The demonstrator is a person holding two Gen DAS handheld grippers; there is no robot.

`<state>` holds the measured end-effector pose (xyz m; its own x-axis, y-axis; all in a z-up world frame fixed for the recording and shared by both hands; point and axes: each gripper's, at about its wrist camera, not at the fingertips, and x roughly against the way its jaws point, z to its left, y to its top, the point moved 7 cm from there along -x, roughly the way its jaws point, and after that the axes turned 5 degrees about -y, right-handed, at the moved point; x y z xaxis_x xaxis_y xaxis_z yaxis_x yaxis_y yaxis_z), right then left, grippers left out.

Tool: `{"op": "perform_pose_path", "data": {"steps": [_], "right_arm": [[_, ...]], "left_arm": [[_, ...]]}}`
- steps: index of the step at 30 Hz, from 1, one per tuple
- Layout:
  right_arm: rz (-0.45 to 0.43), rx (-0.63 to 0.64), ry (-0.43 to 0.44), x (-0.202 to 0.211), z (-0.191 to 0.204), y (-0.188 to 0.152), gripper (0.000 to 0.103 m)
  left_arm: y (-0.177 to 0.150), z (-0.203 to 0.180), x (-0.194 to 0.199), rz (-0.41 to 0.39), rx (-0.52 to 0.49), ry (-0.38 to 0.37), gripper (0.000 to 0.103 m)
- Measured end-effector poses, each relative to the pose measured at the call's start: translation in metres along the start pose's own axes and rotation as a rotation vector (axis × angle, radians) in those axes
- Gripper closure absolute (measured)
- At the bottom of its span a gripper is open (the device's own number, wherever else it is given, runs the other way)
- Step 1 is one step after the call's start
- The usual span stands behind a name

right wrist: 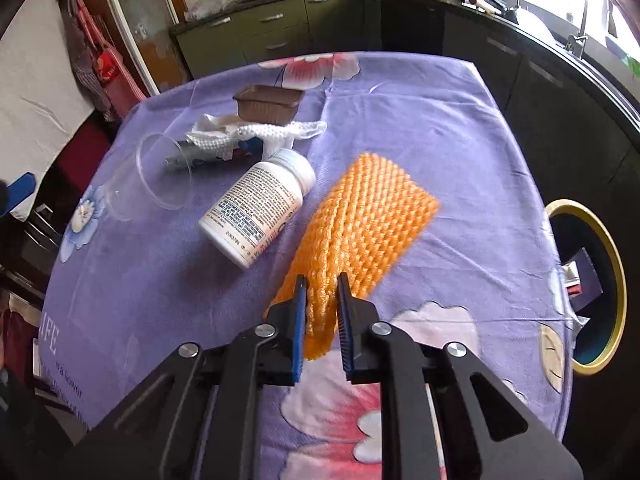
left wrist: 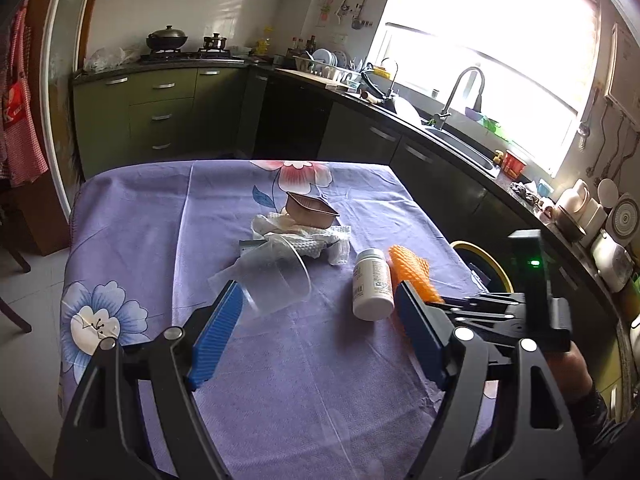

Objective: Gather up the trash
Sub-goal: 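Grasp the orange mesh foam sleeve with the right gripper, then drop the foam sleeve into the bin with the right gripper while the left gripper grasps the clear plastic cup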

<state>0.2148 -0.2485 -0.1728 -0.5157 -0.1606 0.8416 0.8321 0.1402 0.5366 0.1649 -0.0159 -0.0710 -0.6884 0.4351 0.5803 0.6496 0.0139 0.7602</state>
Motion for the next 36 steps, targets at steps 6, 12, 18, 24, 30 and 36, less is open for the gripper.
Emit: {"op": "perform_pose_path", "data": {"steps": [6,12,18,24,30,36], "right_arm": [[-0.088,0.024,0.020,0.055,-0.019,-0.008,0.089],[-0.204,-0.024,-0.081,0.117,-0.079,-0.007,0.089],[-0.228,-0.095,-0.255,0.135,-0.171,0.000,0.088],[-0.131,-0.137,-0.325,0.097,-0.235,-0.010,0.086],[-0.066,-0.164,-0.319,0.054,-0.269,-0.025,0.086],[-0.056,-0.181,-0.322,0.029,-0.286,-0.032,0.053]], "left_arm": [[-0.004,-0.009,0.007,0.002,0.004,0.019,0.028],[-0.009,-0.020,0.011,0.015,-0.012,0.025,0.028],[-0.006,-0.026,0.018,-0.001,-0.009,0.009,0.028],[-0.007,-0.036,0.017,0.020,-0.022,0.026,0.028],[-0.006,-0.045,0.012,0.041,-0.055,0.044,0.028],[-0.004,-0.053,0.002,0.062,-0.070,0.034,0.027]]}}
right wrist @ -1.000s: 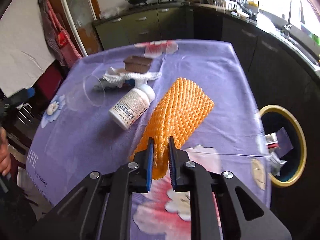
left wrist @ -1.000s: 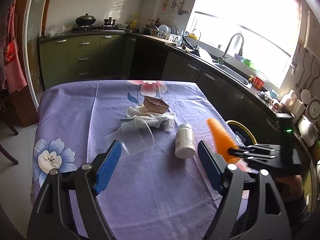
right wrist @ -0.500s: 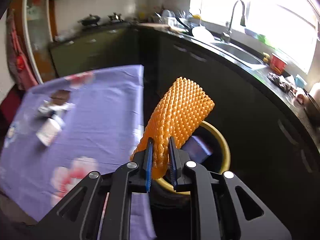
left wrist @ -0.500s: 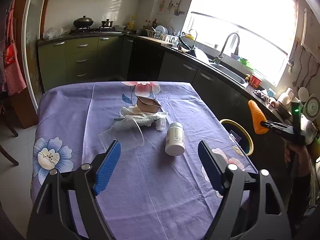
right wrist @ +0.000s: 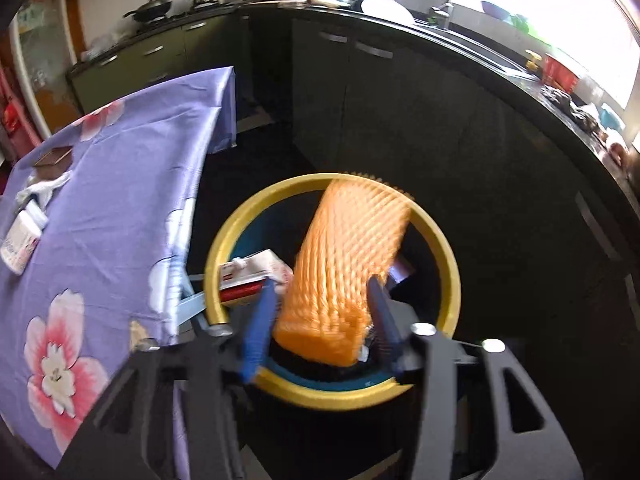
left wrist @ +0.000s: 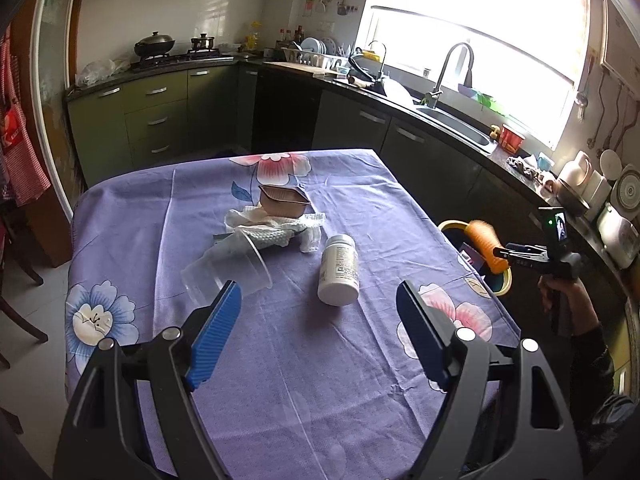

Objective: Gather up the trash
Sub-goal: 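Drop the foam sleeve into the bin with the right gripper while the left gripper grasps the clear plastic cup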

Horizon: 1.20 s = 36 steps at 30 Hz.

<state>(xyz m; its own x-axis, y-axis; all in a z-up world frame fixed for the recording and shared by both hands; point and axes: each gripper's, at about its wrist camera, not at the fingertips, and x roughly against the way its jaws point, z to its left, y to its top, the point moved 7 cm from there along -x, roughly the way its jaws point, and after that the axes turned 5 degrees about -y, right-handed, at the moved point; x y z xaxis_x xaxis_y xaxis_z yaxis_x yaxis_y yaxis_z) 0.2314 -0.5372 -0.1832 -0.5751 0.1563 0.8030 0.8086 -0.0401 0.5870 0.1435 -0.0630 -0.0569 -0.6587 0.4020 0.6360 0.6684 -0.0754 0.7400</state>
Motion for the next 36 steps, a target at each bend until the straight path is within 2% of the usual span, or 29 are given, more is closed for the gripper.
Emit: {"op": "perform_pose_path", "data": {"steps": [3,7,11,16,21,23,27,36], "right_arm": [[-0.012,-0.048,0.025,0.007,-0.004,-0.001,0.051],[-0.037,-0.046,0.037,0.028,0.006,-0.003,0.049],[-0.069,-0.017,0.059,0.053,0.030,-0.003,0.042],[-0.087,0.012,0.084,0.072,0.059,0.001,0.041],[-0.086,0.059,0.100,0.077,0.088,0.006,0.041],[-0.078,0.075,0.105,0.076,0.098,0.009,0.041],[-0.055,0.099,0.107,0.068,0.113,0.014,0.040],[-0.002,0.124,0.104,0.049,0.132,0.018,0.040]], "left_arm": [[0.000,-0.002,-0.004,0.014,-0.004,-0.013,0.027],[0.002,0.002,-0.010,0.027,-0.011,-0.023,0.027],[0.003,0.011,-0.019,0.043,-0.027,-0.046,0.026],[0.007,0.033,-0.044,0.082,-0.078,-0.063,0.026],[0.016,0.053,-0.075,0.120,-0.204,-0.087,0.026],[0.018,0.058,-0.087,0.146,-0.302,-0.122,0.025],[0.014,0.068,-0.111,0.242,-0.407,-0.201,0.025],[0.000,0.082,-0.147,0.324,-0.484,-0.273,0.025]]}}
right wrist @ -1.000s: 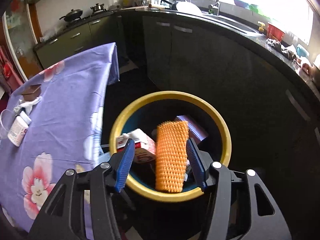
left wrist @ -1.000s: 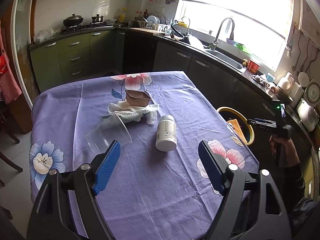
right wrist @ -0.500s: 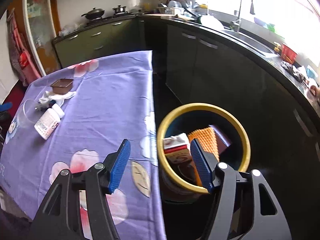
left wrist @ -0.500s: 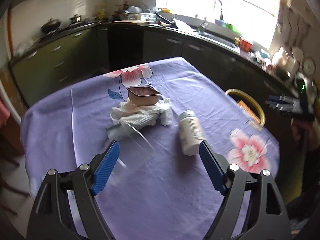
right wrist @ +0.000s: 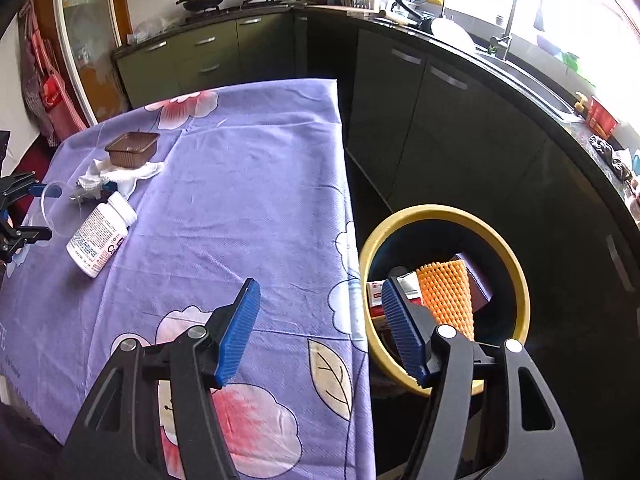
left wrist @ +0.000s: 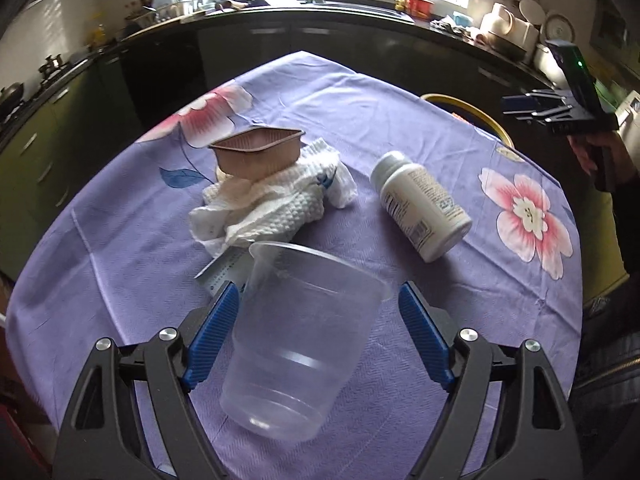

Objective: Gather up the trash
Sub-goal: 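Drop the foam sleeve into the bin with the right gripper while the left gripper grasps the clear plastic cup, then carry the plastic cup over the trash bin and open the left gripper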

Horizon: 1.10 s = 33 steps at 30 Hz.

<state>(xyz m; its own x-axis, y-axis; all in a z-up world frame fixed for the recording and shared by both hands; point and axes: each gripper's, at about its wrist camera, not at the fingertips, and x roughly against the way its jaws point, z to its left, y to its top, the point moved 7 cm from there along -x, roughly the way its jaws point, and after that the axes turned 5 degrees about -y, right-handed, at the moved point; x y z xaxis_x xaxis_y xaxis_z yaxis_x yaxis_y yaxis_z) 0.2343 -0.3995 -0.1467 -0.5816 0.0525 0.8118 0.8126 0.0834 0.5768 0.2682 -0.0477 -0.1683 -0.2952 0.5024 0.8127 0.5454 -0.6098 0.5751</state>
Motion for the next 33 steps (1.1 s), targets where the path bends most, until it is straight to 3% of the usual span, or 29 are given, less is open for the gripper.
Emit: {"op": "perform_pose_path", "data": {"steps": [8,18,26,33], "right_arm": [[0.024,0.014,0.015,-0.015,0.011,0.005,0.040],[-0.001,0.004,0.037,-0.004,0.009,0.001,0.040],[-0.049,-0.022,0.060,0.018,-0.004,-0.011,0.040],[-0.098,-0.061,0.059,0.041,-0.033,-0.024,0.040]], "left_arm": [[-0.005,0.002,-0.017,0.015,-0.024,-0.009,0.029],[-0.002,-0.010,0.009,-0.042,-0.004,0.008,0.033],[0.021,-0.058,0.043,-0.120,-0.023,-0.006,0.033],[0.064,-0.116,0.048,-0.146,-0.105,-0.062,0.033]]}}
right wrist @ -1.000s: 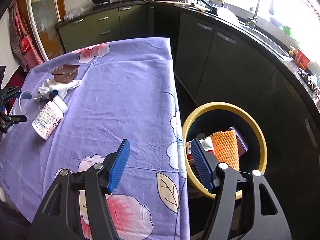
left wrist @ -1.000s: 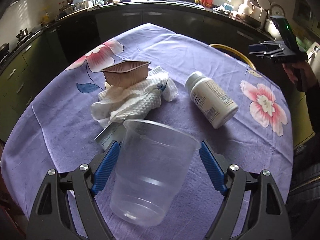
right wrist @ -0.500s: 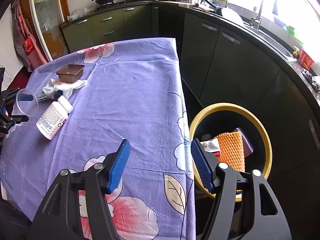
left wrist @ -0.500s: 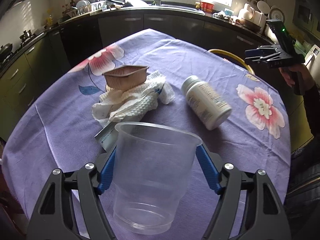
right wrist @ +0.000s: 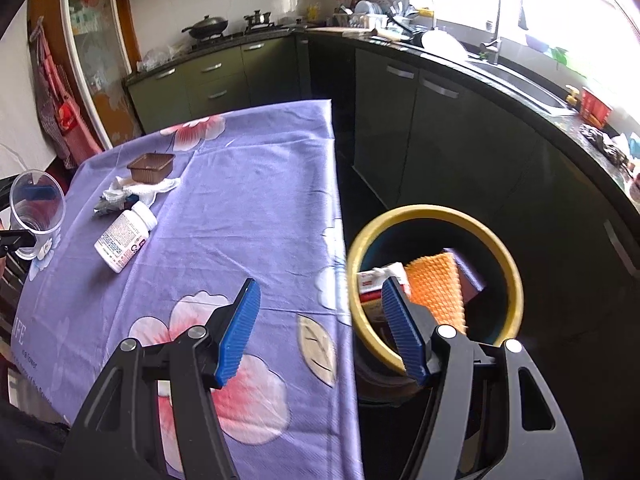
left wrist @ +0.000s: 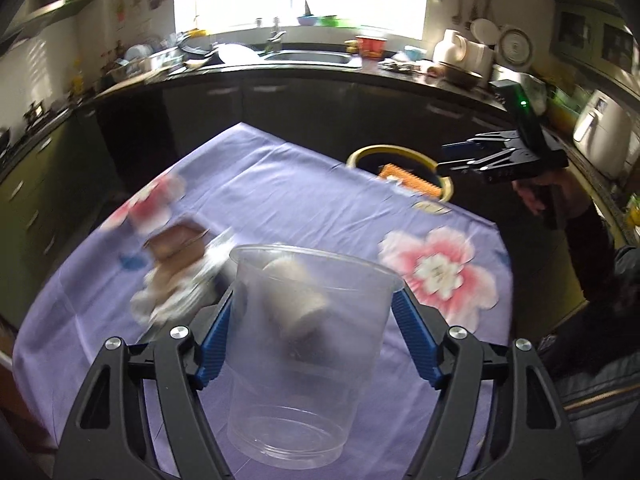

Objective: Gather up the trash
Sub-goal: 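Carry the plastic cup over the trash bin and open the left gripper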

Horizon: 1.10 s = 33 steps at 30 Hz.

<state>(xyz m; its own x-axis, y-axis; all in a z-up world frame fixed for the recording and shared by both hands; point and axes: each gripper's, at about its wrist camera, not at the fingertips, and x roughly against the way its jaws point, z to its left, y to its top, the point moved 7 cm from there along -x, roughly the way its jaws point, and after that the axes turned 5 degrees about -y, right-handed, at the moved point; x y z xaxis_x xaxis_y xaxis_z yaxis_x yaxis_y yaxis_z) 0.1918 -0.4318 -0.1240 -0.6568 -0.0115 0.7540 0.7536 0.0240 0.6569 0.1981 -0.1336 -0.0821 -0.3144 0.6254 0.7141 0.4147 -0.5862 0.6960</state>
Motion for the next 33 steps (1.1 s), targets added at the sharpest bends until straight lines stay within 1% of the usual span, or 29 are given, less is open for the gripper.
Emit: {"op": "perform_pose_path", "data": {"steps": [2,6,11,13,15,17,22,25,30,32,33], "right_arm": [[-0.015,-0.018,-0.011,0.008,-0.015,-0.004,0.040],[-0.036,-0.070,-0.049,0.023,-0.051,-0.015,0.040],[-0.044,-0.156,-0.097,0.039,-0.103,-0.032,0.040],[-0.043,-0.187,-0.114,0.044,-0.121,-0.040,0.040],[-0.041,-0.206,-0.125,0.049,-0.134,-0.047,0.040],[-0.036,-0.229,-0.137,0.053,-0.147,-0.056,0.040],[-0.020,-0.270,-0.157,0.056,-0.170,-0.072,0.040],[-0.013,-0.285,-0.164,0.057,-0.178,-0.078,0.040],[-0.006,-0.293,-0.165,0.054,-0.183,-0.080,0.040],[-0.003,-0.293,-0.160,0.052,-0.182,-0.079,0.040],[-0.003,-0.291,-0.158,0.051,-0.181,-0.079,0.040]], "left_arm": [[0.015,-0.015,-0.009,-0.003,-0.034,-0.019,0.033],[0.055,-0.049,-0.037,-0.018,-0.101,-0.086,0.033],[0.117,-0.090,-0.097,-0.033,-0.139,-0.204,0.033],[0.139,-0.101,-0.124,-0.030,-0.147,-0.229,0.032],[0.160,-0.111,-0.156,-0.009,-0.140,-0.254,0.032],[0.174,-0.116,-0.180,0.011,-0.136,-0.276,0.032],[0.207,-0.121,-0.253,0.078,-0.099,-0.278,0.032],[0.218,-0.117,-0.285,0.098,-0.075,-0.274,0.032],[0.227,-0.108,-0.323,0.112,-0.035,-0.250,0.031],[0.227,-0.102,-0.334,0.123,-0.016,-0.232,0.026],[0.226,-0.099,-0.337,0.124,-0.007,-0.216,0.022]]}}
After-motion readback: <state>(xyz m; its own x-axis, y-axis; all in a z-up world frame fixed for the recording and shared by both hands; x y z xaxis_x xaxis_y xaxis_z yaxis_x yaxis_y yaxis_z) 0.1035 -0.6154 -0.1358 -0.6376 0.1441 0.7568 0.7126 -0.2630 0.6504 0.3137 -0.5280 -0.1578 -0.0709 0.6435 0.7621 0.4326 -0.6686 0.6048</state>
